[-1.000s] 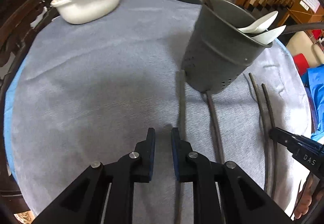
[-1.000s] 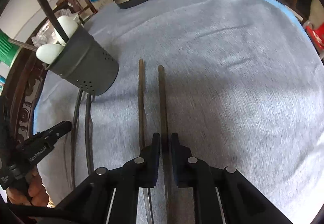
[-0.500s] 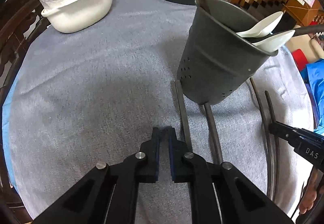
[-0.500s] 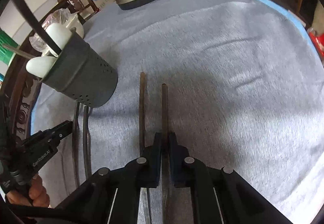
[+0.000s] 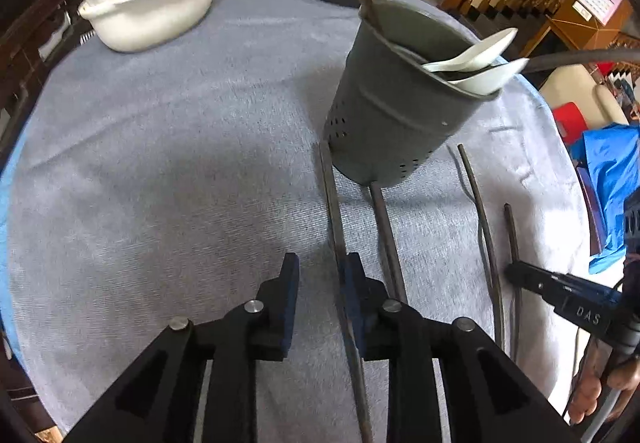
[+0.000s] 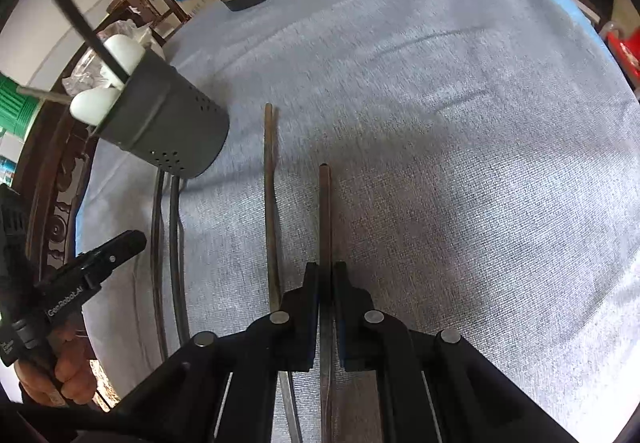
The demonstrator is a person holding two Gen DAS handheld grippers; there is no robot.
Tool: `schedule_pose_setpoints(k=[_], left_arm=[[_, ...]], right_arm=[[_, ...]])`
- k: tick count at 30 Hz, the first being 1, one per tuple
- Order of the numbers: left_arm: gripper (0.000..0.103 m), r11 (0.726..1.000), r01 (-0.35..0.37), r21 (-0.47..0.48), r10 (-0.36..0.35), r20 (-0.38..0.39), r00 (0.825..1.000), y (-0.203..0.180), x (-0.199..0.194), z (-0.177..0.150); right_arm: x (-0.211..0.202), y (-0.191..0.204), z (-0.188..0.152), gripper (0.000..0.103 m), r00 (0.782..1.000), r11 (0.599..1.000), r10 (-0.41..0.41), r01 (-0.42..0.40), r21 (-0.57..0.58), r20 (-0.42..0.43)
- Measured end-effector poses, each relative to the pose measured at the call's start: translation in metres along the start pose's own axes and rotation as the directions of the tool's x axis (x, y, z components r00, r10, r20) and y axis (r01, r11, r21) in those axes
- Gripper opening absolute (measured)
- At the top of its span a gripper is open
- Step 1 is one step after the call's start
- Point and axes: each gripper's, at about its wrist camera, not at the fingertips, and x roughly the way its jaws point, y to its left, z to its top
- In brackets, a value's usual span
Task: Organize utensils
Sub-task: 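Close the left tool on another dark chopstick while the right tool holds its own, then lift both held chopsticks and carry them over the grey cup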
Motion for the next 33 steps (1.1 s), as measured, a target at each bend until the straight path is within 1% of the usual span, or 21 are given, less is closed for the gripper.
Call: schedule_pose_setpoints(k=[1,3,4,8,11,13,15,17,19,24,27,30,33], left_arm=[[0.024,1.0,0.022,-0.009,-0.022,-0.022,1.0,0.001,0.005,0.002],[0.024,1.0,0.016,-0.01,-0.016,-0.036,0.999,0.004,0.013,0.008],[0.024,1.0,0.012,-0.008,-0.012,-0.022,1.0,0.002,0.014,0.015],[0.023,1.0,0.01,-0.01,-0.011,-0.03,1.0,-0.005,0.014,0.025],[0.008,1.0,-0.007,0.004,0.007,-0.023,1.0,-0.008,0.016,0.029],[0.008,1.0,0.008,0.0,-0.008,-0.017,1.0,-0.003,0.015,0.031],[0.006,1.0,0.02,0.0,-0.02,-0.014,1.0,0.003,0.012,0.026],[0.006,1.0,0.023,0.009,-0.023,-0.014,1.0,0.006,0.009,0.021],[0.006,1.0,0.022,0.02,-0.022,-0.014,1.0,0.01,0.003,0.012],[0.006,0.999,0.015,0.033,-0.013,-0.046,0.999,0.012,-0.007,-0.006],[0.006,1.0,0.007,0.015,-0.006,-0.062,0.998,0.016,-0.005,0.003],[0.008,1.0,0.021,-0.016,-0.022,-0.073,0.997,0.017,0.001,0.02],[0.008,1.0,0.011,0.003,-0.011,-0.072,0.997,0.01,0.002,0.035]], right_arm=[[0.0,0.001,0.002,0.009,1.0,1.0,-0.006,0.006,-0.002,-0.009],[0.003,0.003,0.009,0.009,1.0,1.0,-0.016,0.016,-0.009,-0.016],[0.005,0.005,0.013,0.01,1.0,1.0,-0.023,0.023,-0.006,-0.02],[0.016,0.015,0.03,0.01,0.997,0.997,-0.07,0.07,-0.016,-0.017],[0.021,0.026,0.037,0.01,0.994,0.992,-0.111,0.111,-0.057,0.006],[0.023,0.03,0.039,0.01,0.992,0.988,-0.127,0.128,-0.082,0.015],[0.025,0.031,0.039,0.009,0.992,0.988,-0.126,0.127,-0.092,0.019],[0.023,0.03,0.037,0.009,0.993,0.989,-0.116,0.117,-0.092,0.022],[0.013,0.024,0.028,0.009,0.993,0.989,-0.114,0.115,-0.096,0.02],[0.01,0.02,0.016,0.009,0.995,0.991,-0.101,0.101,-0.092,0.003],[0.008,0.02,0.014,0.009,0.994,0.99,-0.104,0.102,-0.093,-0.017],[0.014,0.021,0.025,0.01,0.993,0.992,-0.106,0.102,-0.071,-0.05],[0.019,0.029,0.034,0.01,0.989,0.987,-0.132,0.126,-0.098,-0.06]])
